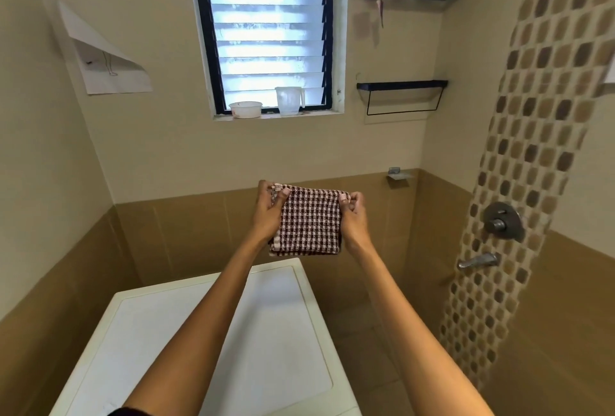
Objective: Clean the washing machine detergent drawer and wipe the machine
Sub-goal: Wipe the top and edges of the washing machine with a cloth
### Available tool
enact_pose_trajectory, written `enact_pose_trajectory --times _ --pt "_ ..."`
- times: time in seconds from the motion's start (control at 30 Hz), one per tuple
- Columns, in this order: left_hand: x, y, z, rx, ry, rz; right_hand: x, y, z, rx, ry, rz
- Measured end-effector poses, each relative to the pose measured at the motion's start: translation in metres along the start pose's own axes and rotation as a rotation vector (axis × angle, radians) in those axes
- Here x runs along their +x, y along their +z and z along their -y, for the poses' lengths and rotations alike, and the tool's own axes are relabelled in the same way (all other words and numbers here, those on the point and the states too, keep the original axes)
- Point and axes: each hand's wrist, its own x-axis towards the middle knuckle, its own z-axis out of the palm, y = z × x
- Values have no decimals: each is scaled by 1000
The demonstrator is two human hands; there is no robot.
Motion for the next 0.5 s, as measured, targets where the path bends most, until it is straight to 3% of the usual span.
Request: enact_pose_trajectory --times 0.13,0.3,0.43,0.5 --pt "-1 8 -3 -37 66 -53 -5 0 -3 -298 -178 -145" --pt "0 11 2 95 94 -34 -3 -9 -3 -457 -187 -137" --pt "3 16 10 118 27 -12 -7 -22 7 -293 110 -64" --pt "7 23 16 108 -53 7 -11 -30 7 -43 352 102"
